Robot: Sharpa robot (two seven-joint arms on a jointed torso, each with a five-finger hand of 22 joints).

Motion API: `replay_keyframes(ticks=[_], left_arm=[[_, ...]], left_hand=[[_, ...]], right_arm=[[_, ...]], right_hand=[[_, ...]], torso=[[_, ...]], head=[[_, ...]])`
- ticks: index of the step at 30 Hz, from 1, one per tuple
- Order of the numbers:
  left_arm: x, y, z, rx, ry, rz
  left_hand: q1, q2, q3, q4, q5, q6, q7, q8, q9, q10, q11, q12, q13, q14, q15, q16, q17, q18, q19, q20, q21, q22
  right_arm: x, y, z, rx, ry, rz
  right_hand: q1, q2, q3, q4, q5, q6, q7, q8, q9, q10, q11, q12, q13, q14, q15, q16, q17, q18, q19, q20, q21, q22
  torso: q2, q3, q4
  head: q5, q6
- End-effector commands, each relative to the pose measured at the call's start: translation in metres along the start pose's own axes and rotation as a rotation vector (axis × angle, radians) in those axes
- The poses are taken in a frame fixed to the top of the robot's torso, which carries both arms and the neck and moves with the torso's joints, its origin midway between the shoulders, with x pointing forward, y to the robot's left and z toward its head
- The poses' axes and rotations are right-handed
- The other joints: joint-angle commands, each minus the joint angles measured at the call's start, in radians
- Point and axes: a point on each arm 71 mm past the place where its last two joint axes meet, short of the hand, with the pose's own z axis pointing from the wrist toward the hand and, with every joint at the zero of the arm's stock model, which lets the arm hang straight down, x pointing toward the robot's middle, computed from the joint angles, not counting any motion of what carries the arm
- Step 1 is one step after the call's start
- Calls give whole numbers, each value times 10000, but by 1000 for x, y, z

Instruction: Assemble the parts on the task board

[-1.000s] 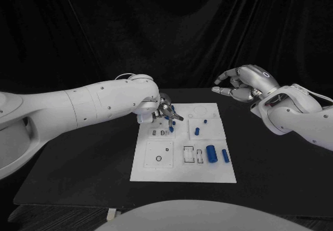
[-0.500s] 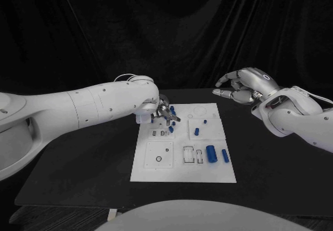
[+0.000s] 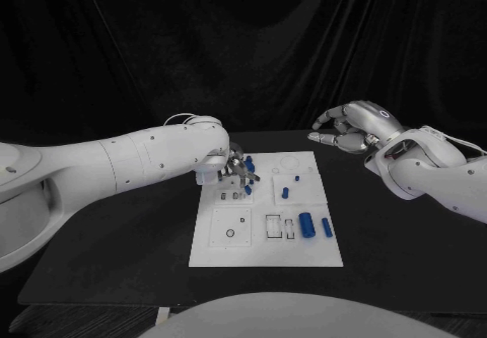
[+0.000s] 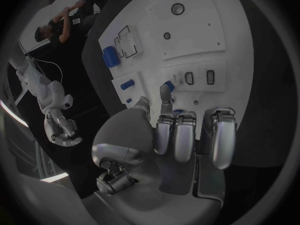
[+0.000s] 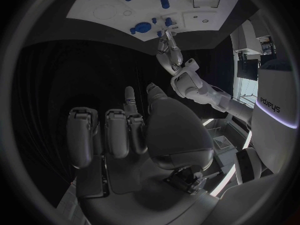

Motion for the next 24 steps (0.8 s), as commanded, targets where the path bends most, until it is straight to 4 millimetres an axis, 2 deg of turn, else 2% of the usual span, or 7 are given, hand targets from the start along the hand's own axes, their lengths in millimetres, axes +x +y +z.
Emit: replay_keyframes(ticks=[1, 3, 10, 17, 22, 24], left_arm=[[4, 1, 4, -10, 174, 44], [6, 3, 5, -38, 197, 21], [7, 7, 7, -123, 229, -47], [9, 9, 9, -171, 302, -46], [9, 9, 10, -187, 300, -69], [9, 9, 11, -187, 297, -76]], left_hand=[[-113, 21, 44, -31, -45, -39, 35, -164, -48, 1059, 52, -6, 2627, 1040, 30, 27, 2630, -122, -70, -13, -88, 1832], [-148, 26, 61, -39, -50, -20, 73, -395, -124, 1059, 85, -6, 2627, 1040, 60, 27, 2630, -112, -104, 15, -121, 1810], [-162, 24, 75, -57, -56, 93, 72, -491, -146, 1059, 95, -6, 2627, 1040, 74, 27, 2630, -120, -76, 32, -108, 1832], [-177, 10, 116, -123, -46, 482, -6, -498, -15, 1059, 49, -6, 2627, 1040, 52, 27, 2630, -121, -54, 33, -107, 1849], [-179, 4, 121, -134, -42, 502, -13, -507, 16, 1059, 40, -6, 2627, 1040, 45, 27, 2630, -104, -106, 29, -147, 1813], [-189, 7, 141, -153, -22, 404, 11, -654, 23, 1059, 48, -6, 2627, 1040, 42, 27, 2630, -95, -138, 23, -177, 1792]], right_arm=[[2, -2, 0, 225, 152, 15], [2, -2, 0, 236, 169, 15], [3, -2, 0, 263, 224, 14], [4, -2, 1, 298, 292, 17], [4, -3, 1, 330, 329, 17], [4, -3, 1, 346, 345, 16]], right_hand=[[56, -9, -4, -30, 34, 48, -9, 43, 9, 1048, 90, 36, 2632, 653, 85, -11, 368, 1, 659, 70, -35, 2318], [56, -9, -4, -30, 34, 48, -9, 43, 9, 1048, 90, 36, 2632, 653, 85, -11, 368, 1, 659, 70, -35, 2318], [53, -9, -7, -29, 35, 51, -7, 43, 9, 1048, 93, 36, 2632, 654, 87, -9, 371, -1, 662, 73, -28, 2320], [49, -7, -10, -27, 35, 54, -5, 43, 8, 1048, 95, 36, 2632, 653, 90, -10, 367, 0, 662, 76, -30, 2319], [49, -7, -14, -29, 37, 58, -4, 42, 7, 1048, 97, 36, 2632, 653, 94, -9, 368, -2, 665, 80, -22, 2322], [49, -7, -14, -29, 37, 58, -4, 42, 7, 1048, 97, 36, 2632, 653, 94, -9, 368, -2, 665, 80, -22, 2322]], torso=[[-31, -10, 1], [-39, -17, 5], [-39, -35, 1], [-47, -31, 15], [-68, -38, 19], [-78, -38, 24]], head=[[-26, 1], [-29, 1], [47, 1], [10, 1], [-1, 1], [-11, 1]])
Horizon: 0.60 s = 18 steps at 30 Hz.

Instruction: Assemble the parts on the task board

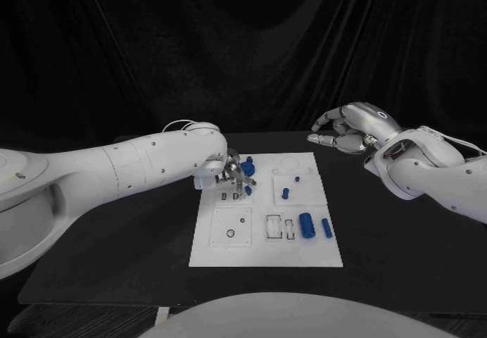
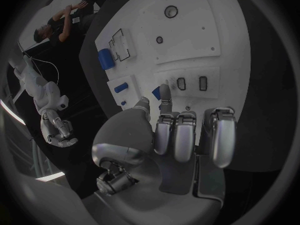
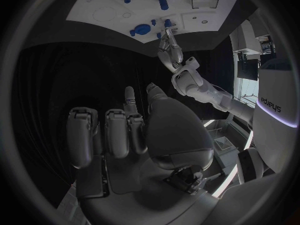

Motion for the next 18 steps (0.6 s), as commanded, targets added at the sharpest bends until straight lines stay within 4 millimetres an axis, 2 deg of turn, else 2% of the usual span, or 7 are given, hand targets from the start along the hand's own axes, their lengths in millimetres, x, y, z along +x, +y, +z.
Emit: replay_keyframes(ticks=[1, 6, 7, 10, 18], left_arm=[[2, -2, 1, 77, 106, 57], [2, -3, 2, 75, 115, 52], [2, -3, 3, 78, 117, 51], [3, -4, 4, 86, 111, 41], [3, -6, 5, 125, 62, 5]], left_hand=[[-99, -9, 35, -49, -20, -47, 17, -147, 11, 1025, 16, -6, 2627, 1040, 42, 27, 2632, -93, -107, -17, -67, 1782], [-109, -6, 53, -66, -13, -105, 43, -281, 4, 1025, 31, -6, 2627, 1040, 50, 27, 2632, -88, -125, -13, -87, 1772], [-111, 4, 85, -94, 15, -204, 97, -511, -72, 1025, 66, -6, 2627, 1040, 76, 27, 2632, -84, -143, 3, -108, 1762], [-95, 11, 114, -126, 56, -208, 114, -618, -104, 1025, 84, -6, 2627, 1040, 90, 27, 2632, -82, -152, 14, -120, 1757], [-23, 35, 226, -238, 271, -172, 142, -863, -162, 1025, 112, -6, 2627, 1040, 119, 27, 2632, -72, -182, 44, -157, 1741]], right_arm=[[1, -2, 0, 242, 110, 1], [2, -2, 0, 264, 137, 0], [2, -2, 0, 268, 146, 1], [2, -2, 0, 280, 164, 2], [2, -3, -1, 348, 204, 2]], right_hand=[[49, -7, -14, -29, 38, 58, -4, 42, 8, 1048, 97, 36, 2634, 653, 94, -8, 368, -2, 630, 44, -22, 2320], [45, -6, -17, -27, 36, 59, -2, 41, 8, 1048, 98, 36, 2634, 653, 96, -9, 367, 1, 626, 47, -31, 2317], [45, -6, -17, -27, 36, 59, -2, 41, 8, 1048, 98, 36, 2634, 653, 96, -9, 367, 1, 626, 47, -31, 2317], [45, -6, -17, -27, 36, 59, -2, 41, 8, 1048, 98, 36, 2634, 653, 96, -9, 367, 1, 626, 47, -31, 2317], [34, -3, -24, -22, 30, 62, 1, 39, 6, 1048, 101, 36, 2634, 652, 100, -11, 357, 1, 626, 51, -30, 2317]], torso=[[-23, -5, -1], [-33, -10, -8], [-33, -11, -14], [-31, -9, -21], [-33, -10, -16]], head=[[-8, 1], [7, 1], [20, 1], [42, 1], [2, 1]])
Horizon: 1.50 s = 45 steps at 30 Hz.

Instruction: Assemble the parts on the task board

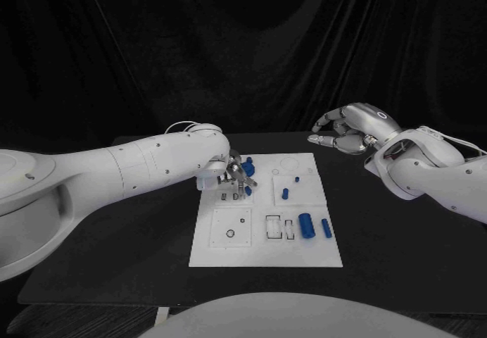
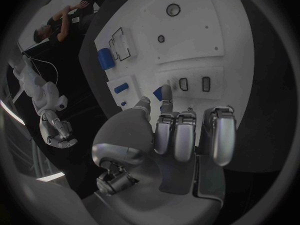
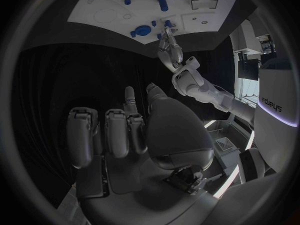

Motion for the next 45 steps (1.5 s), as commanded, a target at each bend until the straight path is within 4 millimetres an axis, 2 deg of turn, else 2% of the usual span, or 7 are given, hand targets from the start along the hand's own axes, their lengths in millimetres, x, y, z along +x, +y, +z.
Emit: replay_keyframes(ticks=[1, 8, 11, 19, 30, 39, 45], left_arm=[[1, -3, 1, 149, 26, 2], [1, -4, 3, 138, 51, 8], [2, -5, 4, 148, 50, -2], [2, -6, 7, 111, 73, -2], [1, -8, 9, 69, 106, 14], [1, -9, 10, 94, 137, 38], [2, -9, 10, 138, 155, 44]], left_hand=[[-16, 41, 48, -56, 91, -4, 53, -83, -20, 1062, 79, -6, 2627, 1038, 47, 27, 2632, -68, -87, 15, -76, 1733], [22, 49, 124, -126, 206, -12, 78, -250, -57, 1062, 97, -6, 2627, 1038, 65, 27, 2632, -54, -131, 32, -119, 1707], [25, 56, 179, -164, 233, -55, 115, -432, -121, 1062, 128, -6, 2627, 1038, 88, 27, 2632, -42, -173, 51, -160, 1682], [54, 67, 227, -205, 256, -47, 124, -513, -150, 1062, 139, -6, 2627, 1038, 99, 27, 2632, -43, -170, 63, -162, 1686], [141, 83, 347, -323, 312, 4, 131, -657, -196, 1062, 152, -6, 2627, 1038, 116, 27, 2632, -37, -188, 83, -188, 1678], [353, 60, 635, -628, 440, 93, 130, -912, -256, 1062, 156, -6, 2627, 1038, 127, 27, 2632, -30, -201, 101, -221, 1679], [602, -1, 969, -964, 726, 140, 115, -1123, -285, 1062, 146, -6, 2627, 1038, 120, 27, 2632, -21, -223, 99, -260, 1675]], right_arm=[[1, -2, -1, 246, 84, 0], [1, -2, -1, 282, 124, 4], [1, -2, -1, 281, 148, 10], [2, -3, -2, 316, 230, 16], [3, -3, -2, 324, 362, 30], [3, -3, -2, 350, 423, 36], [3, -3, -2, 366, 453, 37]], right_hand=[[34, -3, -25, -21, 31, 61, 1, 39, 7, 1048, 101, 36, 2635, 687, 65, -11, 357, 1, 626, 52, -31, 2313], [29, -3, -28, -19, 27, 62, 2, 39, 7, 1048, 102, 36, 2635, 687, 66, -11, 357, 0, 627, 53, -28, 2314], [29, -3, -28, -19, 27, 62, 2, 39, 7, 1048, 102, 36, 2635, 687, 66, -11, 357, 0, 627, 53, -28, 2314], [12, -3, -38, -9, 13, 65, 4, 37, 5, 1048, 105, 36, 2635, 685, 68, -16, 344, 1, 625, 57, -32, 2312], [-12, -4, -57, 3, -23, 67, 6, 33, 2, 1048, 108, 36, 2635, 687, 73, -9, 357, 1, 626, 64, -30, 2313], [-15, -2, -60, 4, -37, 68, 6, 31, 1, 1048, 108, 36, 2635, 685, 74, -12, 348, 4, 621, 66, -42, 2308], [-14, -1, -61, 3, -42, 70, 5, 31, 0, 1048, 108, 36, 2635, 685, 75, -12, 347, 4, 622, 68, -40, 2309]], torso=[[-6, 0, 0], [-14, 0, 1], [-20, 1, 2], [-25, -6, 3], [-21, -10, 4], [-33, -7, 9], [-35, -10, 8]], head=[[-7, 2], [-12, 2], [-25, 2], [-12, 2], [-86, 2], [-80, 2], [-104, 2]])
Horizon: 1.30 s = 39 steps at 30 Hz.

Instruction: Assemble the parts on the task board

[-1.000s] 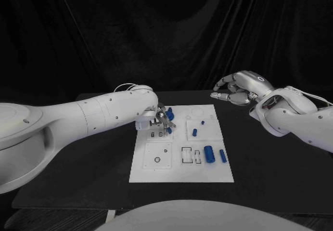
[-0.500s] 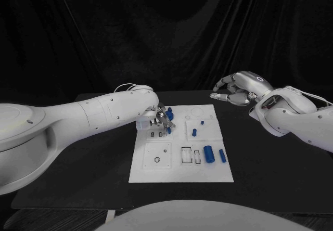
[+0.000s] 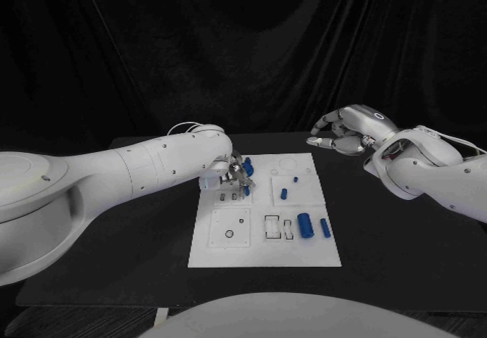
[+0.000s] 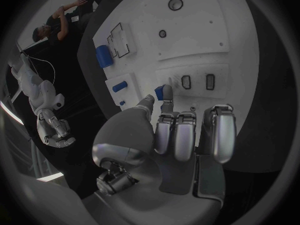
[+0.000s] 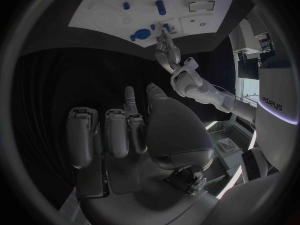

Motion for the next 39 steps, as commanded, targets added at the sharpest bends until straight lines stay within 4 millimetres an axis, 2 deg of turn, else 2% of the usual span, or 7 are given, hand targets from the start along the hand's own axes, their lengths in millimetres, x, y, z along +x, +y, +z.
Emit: replay_keyframes(ticks=[1, 20, 30, 31, 34, 38, 39], left_arm=[[2, -3, 1, 252, 148, 68], [3, -3, 2, 331, 195, 55], [4, 0, 2, 319, 240, 52], [4, 0, 2, 317, 244, 50], [4, 1, 2, 315, 239, 39], [4, 3, 2, 306, 210, 4], [4, 3, 2, 306, 189, -14]], left_hand=[[146, -4, 132, -123, 125, 86, 20, -83, -13, 1063, 70, -7, 2627, 1037, 49, 27, 2634, -23, -68, 20, -39, 1686], [380, -123, 650, -557, 323, -9, 59, -403, -27, 1063, 92, -7, 2627, 1037, 62, 27, 2634, -11, -109, 26, -104, 1679], [483, -194, 1301, -940, 874, 7, 81, -592, 43, 1063, 113, -7, 2627, 1037, 86, 27, 2634, -17, -77, 48, -109, 1722], [597, -220, 1508, -1107, 1032, 9, 81, -614, 71, 1063, 108, -7, 2627, 1037, 76, 27, 2634, -17, -67, 41, -107, 1732], [636, -261, 1742, -1253, 1090, 5, 80, -645, 103, 1063, 107, -7, 2627, 1037, 76, 27, 2634, -18, -67, 45, -115, 1738], [573, -454, 2460, -1648, 1581, 35, 103, -679, 255, 1063, 116, -7, 2627, 1037, 84, 27, 2634, -23, -39, 45, -116, 1773], [573, -454, 2460, -1648, 1581, 35, 103, -679, 255, 1063, 116, -7, 2627, 1037, 84, 27, 2634, -23, -39, 45, -116, 1773]], right_arm=[[1, -1, -1, 204, 98, 6], [2, -2, -1, 283, 216, 11], [3, -2, -1, 301, 273, 20], [3, -2, -1, 303, 277, 21], [4, -2, -1, 310, 286, 22], [4, -3, -1, 335, 300, 21], [4, -3, -2, 341, 304, 21]], right_hand=[[-14, 0, -61, 2, -42, 70, 5, 31, 2, 1058, 46, 36, 2630, 685, 75, -12, 348, 4, 622, 68, -41, 2313], [-8, 5, -62, -3, -53, 73, 4, 30, 1, 1058, 47, 36, 2630, 688, 77, -5, 363, 2, 626, 72, -32, 2316], [0, 12, -63, -11, -62, 78, 4, 28, -1, 1058, 48, 36, 2630, 685, 79, -10, 347, 7, 618, 76, -49, 2310], [0, 12, -63, -11, -62, 78, 4, 28, -1, 1058, 48, 36, 2630, 685, 79, -10, 347, 7, 618, 76, -49, 2310], [0, 12, -63, -11, -62, 78, 4, 28, -1, 1058, 48, 36, 2630, 685, 79, -10, 347, 7, 618, 76, -49, 2310], [0, 12, -63, -11, -62, 78, 4, 28, -1, 1058, 48, 36, 2630, 685, 79, -10, 347, 7, 618, 76, -49, 2310], [0, 12, -63, -11, -62, 78, 4, 28, -1, 1058, 48, 36, 2630, 685, 79, -10, 347, 7, 618, 76, -49, 2310]], torso=[[-4, -2, 0], [-7, -3, -3], [-12, -1, 3], [-14, -3, 3], [-16, -2, 5], [-16, -4, 4], [-16, -4, 5]], head=[[-17, 2], [25, 2], [34, 2], [38, 2], [40, 2], [60, 2], [66, 2]])
